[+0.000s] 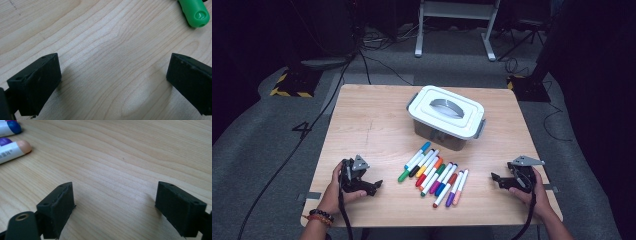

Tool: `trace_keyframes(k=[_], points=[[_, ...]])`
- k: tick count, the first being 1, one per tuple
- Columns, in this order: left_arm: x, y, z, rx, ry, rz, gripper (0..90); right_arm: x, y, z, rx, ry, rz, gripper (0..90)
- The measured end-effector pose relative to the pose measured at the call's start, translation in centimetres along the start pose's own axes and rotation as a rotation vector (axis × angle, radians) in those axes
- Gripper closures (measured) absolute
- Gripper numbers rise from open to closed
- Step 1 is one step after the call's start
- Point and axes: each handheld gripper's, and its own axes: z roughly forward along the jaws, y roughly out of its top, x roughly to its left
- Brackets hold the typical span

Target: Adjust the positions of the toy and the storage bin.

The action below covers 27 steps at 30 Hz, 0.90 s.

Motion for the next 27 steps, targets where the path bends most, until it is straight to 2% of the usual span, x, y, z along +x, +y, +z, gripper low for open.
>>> trace_keyframes(k=[4, 5, 8, 9, 12, 13, 15, 16, 20, 27], points=[[0.0, 0.0, 0.0, 0.000, -0.001, 0.001, 0.0, 0.0, 0.1, -0.3, 0.010, -0.015, -0.006, 18.1], [0.0, 0.0, 0.0, -0.001, 0.000, 0.000, 0.1, -0.1, 0.3, -0.6, -0.010, 0.010, 0.001, 17.4], [0.0, 0.0, 0.0, -0.002, 0.003, 0.000, 0.2, 0.0, 0.5, -0.9, -0.022, 0.007, -0.011, 17.9], [0.0, 0.0, 0.0, -0.002, 0.003, 0.000, 0.2, 0.1, 0.8, -1.2, -0.043, 0.013, -0.023, 19.9], [0.0, 0.0, 0.0, -0.003, 0.007, 0.002, 0.4, 0.0, 1.2, -1.4, -0.066, 0.046, -0.015, 21.1], [0.0, 0.0, -0.1, -0.002, 0.007, 0.007, 0.4, 0.0, 1.7, -1.6, -0.084, 0.063, -0.023, 23.1], [0.0, -0.1, -0.1, -0.001, 0.009, 0.005, 0.4, 0.0, 1.9, -1.8, -0.094, 0.063, -0.031, 23.9], [-0.1, -0.1, -0.1, -0.001, 0.010, -0.001, 0.4, 0.1, 2.5, -2.2, -0.103, 0.063, -0.056, 24.8], [-0.1, -0.1, -0.1, -0.001, 0.010, -0.002, 0.4, 0.4, 4.1, -3.2, -0.132, 0.073, -0.090, 26.9], [-0.1, -0.1, -0.1, -0.002, 0.011, -0.002, 0.5, 0.8, 6.1, -3.5, -0.145, 0.081, -0.099, 31.2]])
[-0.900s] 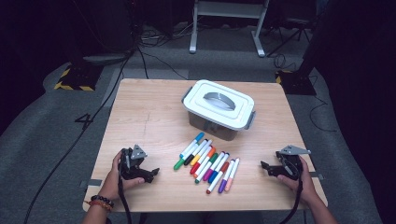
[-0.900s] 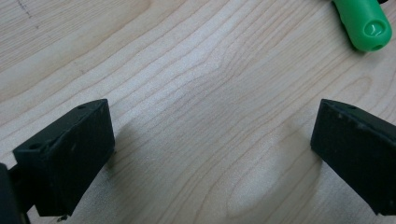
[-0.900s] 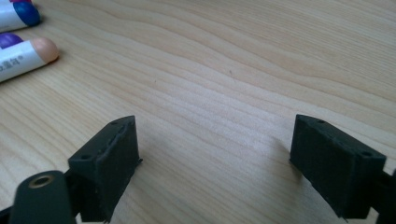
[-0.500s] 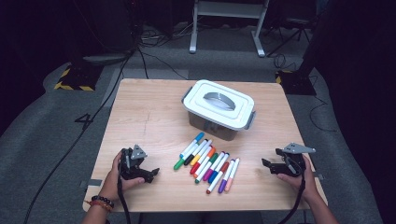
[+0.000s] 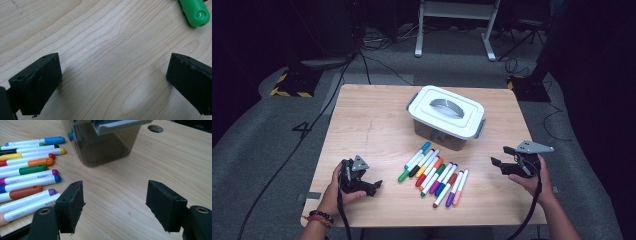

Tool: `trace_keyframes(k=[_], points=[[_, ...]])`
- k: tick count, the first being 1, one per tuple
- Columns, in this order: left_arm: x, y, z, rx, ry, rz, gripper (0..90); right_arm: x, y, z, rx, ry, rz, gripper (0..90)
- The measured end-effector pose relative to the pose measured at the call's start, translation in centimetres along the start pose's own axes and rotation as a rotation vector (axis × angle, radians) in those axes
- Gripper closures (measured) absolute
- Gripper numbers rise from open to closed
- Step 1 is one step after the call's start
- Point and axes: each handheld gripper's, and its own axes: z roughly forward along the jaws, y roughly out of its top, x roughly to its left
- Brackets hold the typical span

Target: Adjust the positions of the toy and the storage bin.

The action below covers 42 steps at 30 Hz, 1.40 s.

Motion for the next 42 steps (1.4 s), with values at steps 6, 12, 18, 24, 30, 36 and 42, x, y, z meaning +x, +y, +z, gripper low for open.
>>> trace_keyframes(k=[6, 12, 18, 24, 30, 36, 42], points=[[0.2, 0.1, 0.1, -0.001, -0.012, 0.006, 0.1, 1.9, -0.7, 0.6, 0.049, 0.067, -0.041, 35.6], [1.5, 1.4, 1.2, 0.004, 0.008, -0.003, 0.1, 5.1, -2.6, 2.2, 0.131, 0.168, -0.099, 35.3], [2.7, 3.3, 2.8, -0.001, 0.039, -0.038, 0.3, 7.5, -2.6, 3.2, 0.161, 0.230, -0.152, 35.4], [3.3, 5.6, 4.8, 0.000, 0.034, -0.036, 0.3, 8.5, -3.0, 3.9, 0.174, 0.244, -0.174, 37.8], [2.9, 7.1, 6.1, -0.001, 0.027, -0.031, 0.3, 8.5, -3.0, 4.3, 0.173, 0.229, -0.176, 37.9], [2.0, 9.2, 8.0, 0.001, 0.037, -0.043, 0.0, 9.0, -3.3, 4.9, 0.177, 0.237, -0.184, 34.8], [1.2, 9.9, 8.7, 0.002, 0.019, -0.020, 0.5, 9.3, -3.2, 5.2, 0.181, 0.219, -0.190, 34.8]])
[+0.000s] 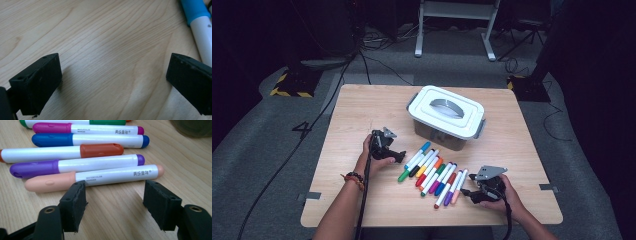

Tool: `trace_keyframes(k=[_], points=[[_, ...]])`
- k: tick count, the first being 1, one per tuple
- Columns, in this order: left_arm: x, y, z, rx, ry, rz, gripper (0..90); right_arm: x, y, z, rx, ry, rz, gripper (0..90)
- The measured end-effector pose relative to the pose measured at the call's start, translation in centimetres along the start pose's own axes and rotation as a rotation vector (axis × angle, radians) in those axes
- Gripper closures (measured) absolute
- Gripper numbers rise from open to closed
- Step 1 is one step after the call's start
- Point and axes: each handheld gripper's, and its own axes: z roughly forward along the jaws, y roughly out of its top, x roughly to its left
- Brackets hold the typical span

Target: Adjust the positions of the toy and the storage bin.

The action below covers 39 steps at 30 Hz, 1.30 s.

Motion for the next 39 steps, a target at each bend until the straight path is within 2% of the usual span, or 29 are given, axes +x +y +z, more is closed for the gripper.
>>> trace_keyframes(k=[3, 7, 13, 20, 23, 26, 27, 36, 39], points=[[-0.2, 0.0, 0.0, -0.001, -0.004, 0.007, 0.5, -0.3, 0.4, 0.5, -0.005, -0.002, 0.019, 34.7], [-0.7, 0.0, 0.0, 0.001, -0.027, 0.028, 0.8, -0.4, 0.9, 1.0, -0.010, -0.009, 0.011, 34.8], [-0.6, -0.2, -0.1, -0.004, -0.027, 0.028, 1.9, -0.9, 1.4, 1.2, -0.021, -0.005, 0.021, 33.7], [-0.8, -0.7, -0.6, -0.007, -0.027, 0.034, 2.4, -1.5, 1.5, 1.6, -0.006, -0.025, 0.027, 35.0], [-0.9, -1.2, -1.1, -0.005, -0.029, 0.038, 2.4, -1.4, 1.9, 2.0, -0.012, -0.015, 0.029, 35.4], [-0.9, -1.8, -1.6, -0.005, -0.019, 0.027, 2.4, -1.1, 2.6, 2.5, -0.007, -0.024, 0.006, 35.0], [-0.9, -2.0, -1.8, -0.007, -0.022, 0.027, 2.4, -1.0, 2.9, 2.6, 0.003, -0.042, -0.012, 34.6], [-1.0, -4.1, -3.6, -0.005, -0.025, 0.025, 2.3, -1.3, 2.6, 2.3, 0.013, -0.048, -0.010, 33.0], [-1.3, -5.2, -4.6, -0.005, -0.024, 0.033, 2.4, -1.8, 1.9, 1.7, 0.014, -0.028, -0.008, 33.0]])
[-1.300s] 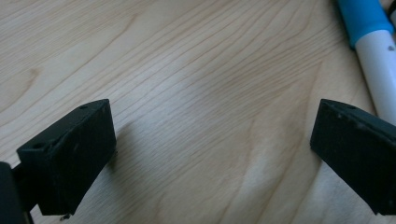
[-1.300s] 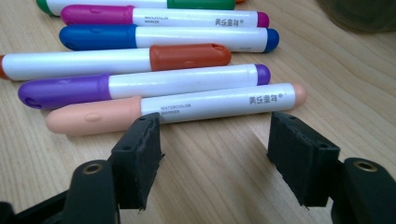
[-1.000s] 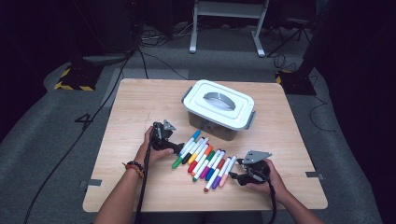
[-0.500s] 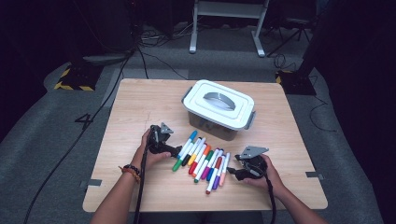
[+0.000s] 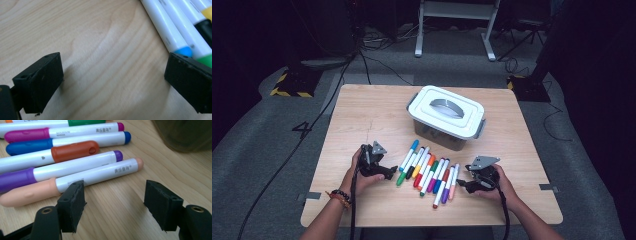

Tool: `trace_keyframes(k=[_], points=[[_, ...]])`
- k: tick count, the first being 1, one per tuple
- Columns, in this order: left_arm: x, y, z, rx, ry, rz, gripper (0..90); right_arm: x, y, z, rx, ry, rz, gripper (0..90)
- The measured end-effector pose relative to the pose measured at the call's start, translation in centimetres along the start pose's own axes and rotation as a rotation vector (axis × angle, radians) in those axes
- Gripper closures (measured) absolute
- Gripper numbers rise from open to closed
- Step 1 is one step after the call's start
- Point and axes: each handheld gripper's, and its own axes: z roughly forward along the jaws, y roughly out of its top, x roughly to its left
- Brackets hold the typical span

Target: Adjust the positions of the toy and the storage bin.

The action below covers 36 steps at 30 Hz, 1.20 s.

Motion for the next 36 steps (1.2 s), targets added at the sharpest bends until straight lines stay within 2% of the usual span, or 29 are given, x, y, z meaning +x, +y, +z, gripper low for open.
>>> trace_keyframes(k=[5, 10, 12, 17, 24, 31, 36], points=[[-0.4, -0.7, -0.6, -0.002, 0.001, -0.001, 2.4, -0.1, -0.3, -0.4, 0.007, -0.013, -0.008, 33.4], [-0.9, -0.9, -0.7, -0.001, 0.004, -0.002, 2.4, 0.5, 0.2, -0.1, 0.013, -0.019, -0.024, 32.9], [-1.6, -0.9, -0.8, 0.000, 0.003, -0.003, 2.3, 0.5, 0.5, 0.1, 0.015, -0.022, -0.044, 32.3], [-2.3, -1.1, -0.9, 0.001, -0.012, 0.007, 2.4, -0.1, 0.7, 0.4, 0.012, -0.012, -0.015, 32.3], [-1.8, -1.6, -1.4, 0.001, -0.029, 0.026, 2.4, -0.6, 0.6, 0.2, 0.008, -0.017, -0.014, 32.4], [-0.7, -2.8, -2.4, 0.000, -0.043, 0.038, 2.4, -2.0, 0.1, -1.5, -0.046, -0.018, 0.034, 33.2], [-0.1, -2.7, -2.4, 0.001, -0.052, 0.050, 1.7, -2.3, -0.2, -1.8, -0.049, -0.024, 0.047, 33.5]])
